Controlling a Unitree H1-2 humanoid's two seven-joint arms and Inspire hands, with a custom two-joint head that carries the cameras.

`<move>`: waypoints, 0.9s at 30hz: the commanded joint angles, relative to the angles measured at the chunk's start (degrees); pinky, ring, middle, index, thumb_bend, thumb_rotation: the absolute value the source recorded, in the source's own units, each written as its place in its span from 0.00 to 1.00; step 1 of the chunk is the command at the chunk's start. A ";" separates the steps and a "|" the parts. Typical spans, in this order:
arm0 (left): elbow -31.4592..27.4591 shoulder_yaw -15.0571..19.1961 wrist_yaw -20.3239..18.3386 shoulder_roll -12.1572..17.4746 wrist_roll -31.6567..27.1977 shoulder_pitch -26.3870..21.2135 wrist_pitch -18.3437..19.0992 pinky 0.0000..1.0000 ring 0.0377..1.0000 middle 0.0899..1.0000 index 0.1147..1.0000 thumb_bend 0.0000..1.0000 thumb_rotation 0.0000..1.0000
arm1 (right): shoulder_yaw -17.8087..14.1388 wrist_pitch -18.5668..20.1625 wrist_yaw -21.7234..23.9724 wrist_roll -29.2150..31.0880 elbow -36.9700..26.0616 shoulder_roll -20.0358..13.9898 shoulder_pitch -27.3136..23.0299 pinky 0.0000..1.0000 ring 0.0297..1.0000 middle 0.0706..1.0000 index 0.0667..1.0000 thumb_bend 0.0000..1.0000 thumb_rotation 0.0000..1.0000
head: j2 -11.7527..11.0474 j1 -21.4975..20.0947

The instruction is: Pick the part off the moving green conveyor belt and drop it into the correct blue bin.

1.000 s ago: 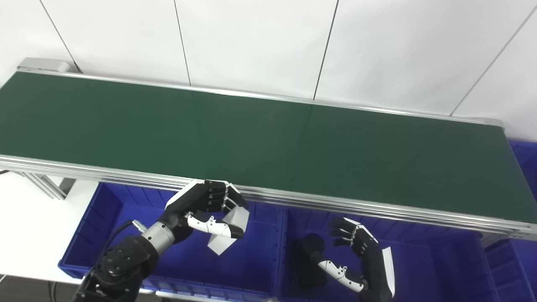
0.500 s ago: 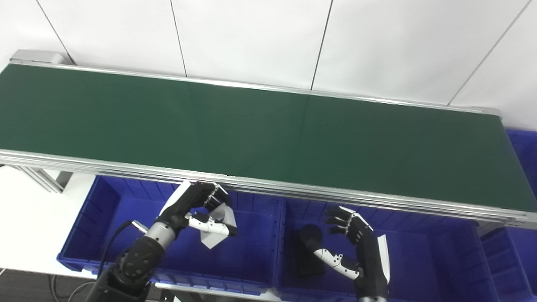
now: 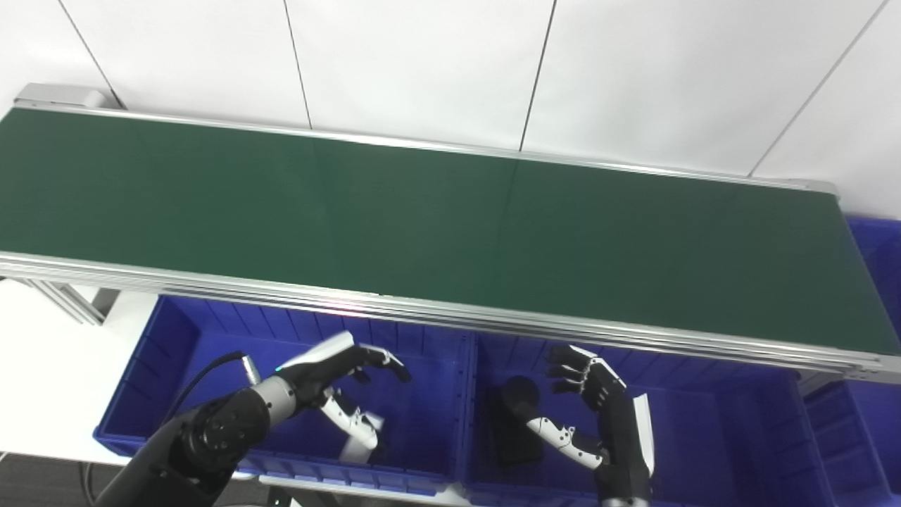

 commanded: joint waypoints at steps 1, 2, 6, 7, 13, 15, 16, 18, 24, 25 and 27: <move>-2.63 -1.42 -3.31 2.47 1.52 -2.46 1.67 0.96 1.00 0.98 0.89 0.77 0.15 | 0.00 -2.92 0.65 -0.08 -1.47 0.32 -0.32 0.56 0.63 0.66 0.65 0.61 0.00 | -0.01 0.10; -3.47 -2.01 -4.74 3.05 1.92 -2.80 2.52 0.98 1.00 0.99 0.89 0.77 0.14 | -0.04 -2.93 0.61 -0.15 -1.40 0.38 -0.33 0.56 0.63 0.66 0.66 0.61 0.00 | -0.04 0.18; -5.55 -2.25 -6.41 3.72 2.24 -2.80 3.77 1.00 1.00 0.99 0.90 0.80 0.19 | -0.12 -2.94 0.38 -0.58 -1.20 0.53 -0.39 0.57 0.64 0.68 0.67 0.63 0.00 | -0.19 0.14; -6.01 -1.89 -6.03 3.58 2.09 -2.50 3.62 1.00 1.00 0.99 0.90 0.80 0.19 | -0.10 -2.94 0.35 -0.63 -1.07 0.51 -0.45 0.57 0.64 0.68 0.68 0.63 0.00 | -0.30 0.16; -5.66 4.49 -0.30 -0.32 -5.40 0.72 -2.31 0.97 1.00 0.97 0.86 0.79 0.10 | 0.09 -2.95 0.01 -1.15 -0.42 0.46 -0.85 0.58 0.65 0.68 0.68 0.64 0.00 | -0.90 -0.33; -2.79 10.09 5.41 -5.80 -11.55 3.27 -6.91 0.86 0.91 0.88 0.79 0.75 0.03 | 0.20 -2.94 -0.20 -1.18 -0.20 0.60 -0.99 0.58 0.65 0.68 0.68 0.63 0.00 | -1.06 -0.84; -1.57 11.84 7.69 -7.88 -12.94 4.11 -8.52 0.80 0.85 0.83 0.76 0.71 0.02 | 0.23 -2.95 -0.33 -1.19 -0.05 0.67 -1.05 0.58 0.65 0.69 0.69 0.63 0.00 | -1.06 -0.84; 1.49 14.54 12.12 -11.64 -14.39 5.42 -13.99 0.74 0.78 0.77 0.72 0.71 0.00 | 0.38 -2.93 -1.21 -1.91 0.31 0.96 -1.15 0.58 0.66 0.72 0.71 0.63 0.00 | -1.29 -1.95; 6.30 19.50 20.98 -22.95 -20.33 10.03 -30.94 0.71 0.70 0.70 0.69 0.75 0.00 | 0.82 -2.93 -2.46 -2.74 1.44 1.24 -1.49 0.59 0.68 0.75 0.75 0.63 0.00 | -2.33 -5.06; 6.76 19.61 21.35 -23.70 -20.71 10.36 -32.88 0.72 0.70 0.71 0.71 0.74 0.00 | 0.85 -2.93 -2.54 -2.84 1.62 1.25 -1.55 0.59 0.68 0.75 0.75 0.63 0.00 | -2.47 -5.39; 7.81 19.32 21.91 -25.03 -21.25 10.99 -36.73 0.71 0.70 0.70 0.71 0.73 0.00 | 1.01 -2.94 -2.75 -2.90 2.27 1.23 -1.81 0.59 0.68 0.74 0.75 0.63 0.00 | -2.71 -6.17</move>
